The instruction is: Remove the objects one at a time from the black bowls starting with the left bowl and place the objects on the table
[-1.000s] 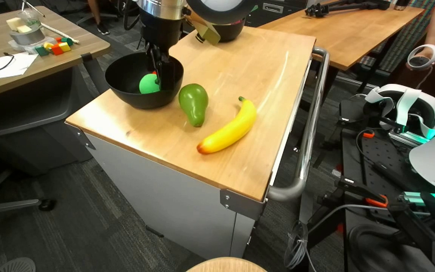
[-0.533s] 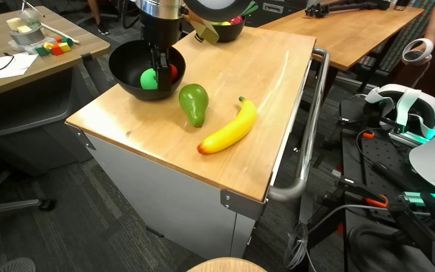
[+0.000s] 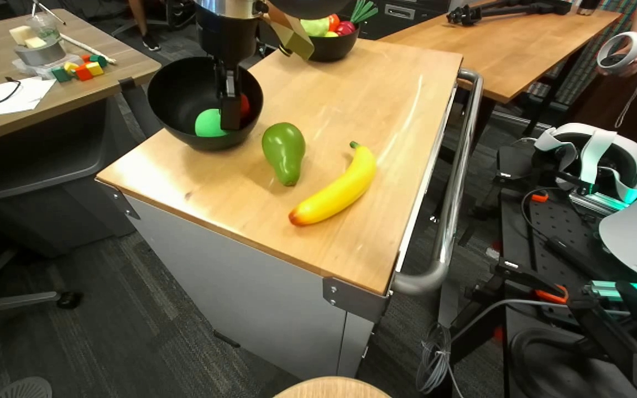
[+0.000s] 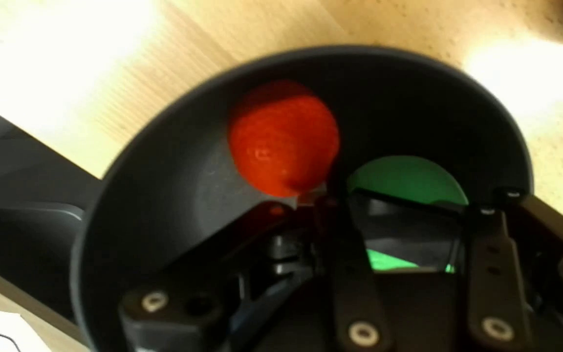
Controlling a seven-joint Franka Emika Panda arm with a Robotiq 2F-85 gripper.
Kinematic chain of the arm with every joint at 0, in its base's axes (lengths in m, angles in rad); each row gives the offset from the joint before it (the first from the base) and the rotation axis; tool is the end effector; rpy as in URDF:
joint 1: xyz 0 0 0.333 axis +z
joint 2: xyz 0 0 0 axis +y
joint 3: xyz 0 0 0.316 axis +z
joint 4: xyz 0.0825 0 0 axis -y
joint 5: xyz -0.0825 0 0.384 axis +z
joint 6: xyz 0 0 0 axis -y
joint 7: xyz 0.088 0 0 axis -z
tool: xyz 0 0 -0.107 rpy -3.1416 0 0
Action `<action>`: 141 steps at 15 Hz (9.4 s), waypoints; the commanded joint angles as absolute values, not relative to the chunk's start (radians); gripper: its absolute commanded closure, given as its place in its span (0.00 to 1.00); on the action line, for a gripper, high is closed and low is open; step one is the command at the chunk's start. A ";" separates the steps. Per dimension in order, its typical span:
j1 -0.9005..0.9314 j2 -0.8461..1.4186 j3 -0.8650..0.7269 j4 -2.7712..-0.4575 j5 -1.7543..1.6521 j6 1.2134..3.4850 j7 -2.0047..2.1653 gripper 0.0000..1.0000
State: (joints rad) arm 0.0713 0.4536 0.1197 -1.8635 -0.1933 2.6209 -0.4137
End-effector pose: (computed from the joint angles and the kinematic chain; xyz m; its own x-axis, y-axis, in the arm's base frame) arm 0.6547 0.1244 0.3068 0.7024 0.6712 0.2370 0.6401 -0.7412 0.2022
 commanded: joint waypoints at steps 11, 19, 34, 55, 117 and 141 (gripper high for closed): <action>-0.002 0.386 0.273 -1.838 0.114 2.408 -0.542 0.10; 0.010 0.404 0.229 -1.762 0.097 2.407 -0.505 0.09; 0.043 0.574 0.177 -1.646 -0.001 2.479 -0.458 0.27; -0.026 -0.010 0.203 -2.197 0.051 2.618 -0.799 0.71; 0.059 0.435 0.148 -1.912 0.020 2.569 -0.417 0.42; 0.003 0.300 0.187 -1.925 0.225 2.576 -0.455 0.17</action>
